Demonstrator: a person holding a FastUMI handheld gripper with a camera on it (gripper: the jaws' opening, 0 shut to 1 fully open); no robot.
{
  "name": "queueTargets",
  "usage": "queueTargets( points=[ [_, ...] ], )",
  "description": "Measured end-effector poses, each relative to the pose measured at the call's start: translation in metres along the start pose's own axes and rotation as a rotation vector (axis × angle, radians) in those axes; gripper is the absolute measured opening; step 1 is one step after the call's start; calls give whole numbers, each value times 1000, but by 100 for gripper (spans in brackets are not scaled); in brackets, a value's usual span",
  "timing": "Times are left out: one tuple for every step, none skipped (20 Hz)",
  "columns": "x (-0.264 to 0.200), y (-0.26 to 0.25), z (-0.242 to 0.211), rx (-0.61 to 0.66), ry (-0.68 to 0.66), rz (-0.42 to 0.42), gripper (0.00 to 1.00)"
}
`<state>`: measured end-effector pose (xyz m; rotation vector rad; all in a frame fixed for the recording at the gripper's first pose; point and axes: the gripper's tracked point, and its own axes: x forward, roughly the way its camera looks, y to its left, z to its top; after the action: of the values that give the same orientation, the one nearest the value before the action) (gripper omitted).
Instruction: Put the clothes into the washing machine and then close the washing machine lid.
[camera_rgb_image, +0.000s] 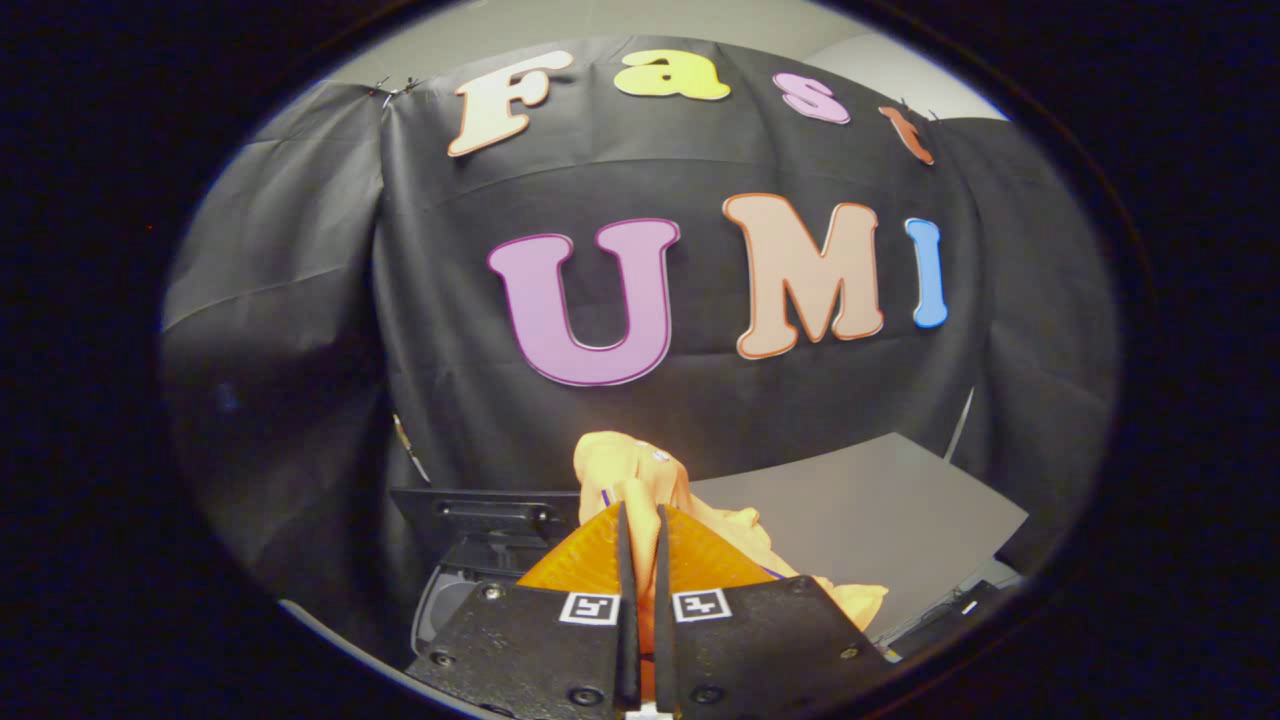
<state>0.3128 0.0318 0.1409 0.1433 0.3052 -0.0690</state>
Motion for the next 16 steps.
queueTargets(
  points=[
    [2,12,-3,18,5,18,6],
    [4,25,-7,38,13,38,5],
    [7,38,-11,53,17,58,5],
    [10,50,-16,55,29,74,5],
    [12,62,-22,52,43,89,5],
    [14,74,-27,45,51,103,5],
    [18,85,-30,37,53,116,5],
    [21,96,-35,26,60,127,5],
    [25,106,-41,14,67,136,5],
    [30,116,-46,1,74,144,5],
    [36,125,-53,-8,82,153,5],
    [40,135,-61,-12,93,167,5],
    [46,146,-71,-13,109,183,5],
    [50,156,-79,-15,116,196,5],
    [51,166,-89,-21,123,207,6],
    [55,172,-98,-33,140,206,5]
  ],
)
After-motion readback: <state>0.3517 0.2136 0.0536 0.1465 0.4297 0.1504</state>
